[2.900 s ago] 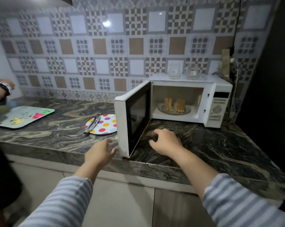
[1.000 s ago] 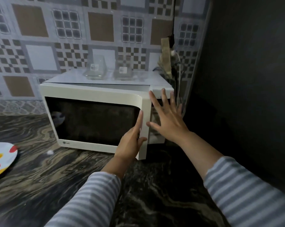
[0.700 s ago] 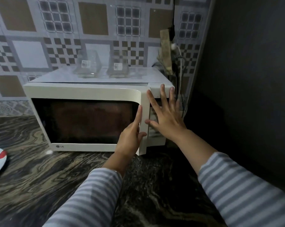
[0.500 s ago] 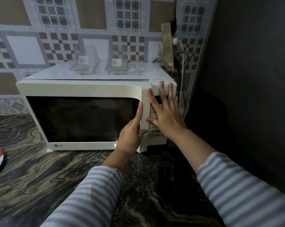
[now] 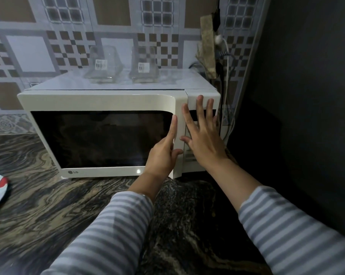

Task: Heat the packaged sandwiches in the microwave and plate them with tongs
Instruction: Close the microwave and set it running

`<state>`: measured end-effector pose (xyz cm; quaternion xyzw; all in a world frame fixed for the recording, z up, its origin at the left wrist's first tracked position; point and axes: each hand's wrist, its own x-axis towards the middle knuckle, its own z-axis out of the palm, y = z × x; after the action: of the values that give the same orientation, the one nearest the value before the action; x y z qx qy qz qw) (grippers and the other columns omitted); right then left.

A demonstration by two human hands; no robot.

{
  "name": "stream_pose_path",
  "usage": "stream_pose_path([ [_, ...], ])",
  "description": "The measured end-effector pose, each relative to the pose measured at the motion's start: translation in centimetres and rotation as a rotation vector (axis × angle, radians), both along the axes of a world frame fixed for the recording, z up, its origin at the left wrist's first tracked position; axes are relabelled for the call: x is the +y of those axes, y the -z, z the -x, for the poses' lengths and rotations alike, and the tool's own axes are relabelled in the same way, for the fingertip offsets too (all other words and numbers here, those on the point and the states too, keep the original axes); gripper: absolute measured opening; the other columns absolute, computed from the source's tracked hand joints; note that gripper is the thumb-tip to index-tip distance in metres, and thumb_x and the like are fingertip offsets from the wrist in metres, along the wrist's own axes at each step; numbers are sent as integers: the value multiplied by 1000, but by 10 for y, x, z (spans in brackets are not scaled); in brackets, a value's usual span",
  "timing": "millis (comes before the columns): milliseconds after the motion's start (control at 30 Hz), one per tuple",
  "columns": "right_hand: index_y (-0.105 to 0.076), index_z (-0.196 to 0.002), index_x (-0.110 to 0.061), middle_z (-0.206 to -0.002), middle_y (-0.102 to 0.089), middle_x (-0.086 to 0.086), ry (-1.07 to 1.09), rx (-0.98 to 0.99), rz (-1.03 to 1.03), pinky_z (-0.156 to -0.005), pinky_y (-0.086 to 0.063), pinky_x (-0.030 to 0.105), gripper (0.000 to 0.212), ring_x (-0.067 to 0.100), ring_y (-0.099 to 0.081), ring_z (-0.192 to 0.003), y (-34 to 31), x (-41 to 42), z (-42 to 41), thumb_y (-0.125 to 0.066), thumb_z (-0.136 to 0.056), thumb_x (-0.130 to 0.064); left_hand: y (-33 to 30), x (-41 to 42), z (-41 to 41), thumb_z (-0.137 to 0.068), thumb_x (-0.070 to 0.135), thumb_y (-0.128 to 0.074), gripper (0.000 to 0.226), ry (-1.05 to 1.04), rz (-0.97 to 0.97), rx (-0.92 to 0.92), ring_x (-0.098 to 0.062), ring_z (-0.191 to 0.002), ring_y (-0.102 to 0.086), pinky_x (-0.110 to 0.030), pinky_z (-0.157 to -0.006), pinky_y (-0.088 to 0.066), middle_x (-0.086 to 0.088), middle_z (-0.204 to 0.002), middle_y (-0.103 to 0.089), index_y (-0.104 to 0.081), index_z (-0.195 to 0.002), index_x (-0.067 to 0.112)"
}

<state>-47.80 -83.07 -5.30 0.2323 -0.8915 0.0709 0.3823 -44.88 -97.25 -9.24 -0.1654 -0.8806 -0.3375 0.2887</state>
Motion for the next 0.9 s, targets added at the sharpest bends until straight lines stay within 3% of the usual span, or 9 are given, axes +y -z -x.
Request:
stream_pose_path([
  [133,-2,-151,-22,-158,-6,24,21,11,-7,-109,-19,63,99,48,-4,-143,1,0,1,-71,-82,-34,0,0,0,-87,9,-65,114,2,-12,-7,-19,-63,-52,-31,-63,-48,-4,-70,-51,24,-132,62],
  [367,-1,-152,-23,-158,-1,21,136,-31,-39,-111,-11,58,105,46,-2,-144,3,-8,-1,-71,-78,-46,-4,2,6,-86,4,-62,112,4,-65,-17,-22,-62,-54,-39,-64,-51,-10,-71,-54,20,-133,63],
  [533,-2,-152,-23,-159,1,21,83,-71,-76,-113,-11,59,97,44,3,-145,-3,0,-7,-68,-83,-40,-6,1,2,-87,3,-61,112,43,-37,-56,-21,-67,-53,-44,-71,-52,-6,-78,-53,22,-134,60],
  [667,7,-151,-33,-159,17,11,76,-158,-155,-116,-4,58,87,32,14,-147,-3,17,-23,-57,-93,-35,5,5,-20,-88,11,-64,106,21,-32,-107,-23,-96,-56,-39,-87,-50,-10,-117,-53,21,-142,45],
  [833,8,-152,-30,-158,24,10,141,-372,-103,-117,0,57,75,28,21,-145,36,26,-53,-44,-98,-36,52,-1,-59,-91,26,-57,87,-145,97,-207,-23,-117,-47,-44,-84,-50,-1,-134,-41,7,-150,35],
  [900,6,-153,-29,-157,25,10,178,-437,-93,-117,0,56,74,29,21,-145,53,26,-59,-43,-98,-37,69,-2,-71,-93,38,-50,75,-234,222,-285,-23,-128,-40,-43,-95,-44,0,-141,-39,-4,-152,32],
])
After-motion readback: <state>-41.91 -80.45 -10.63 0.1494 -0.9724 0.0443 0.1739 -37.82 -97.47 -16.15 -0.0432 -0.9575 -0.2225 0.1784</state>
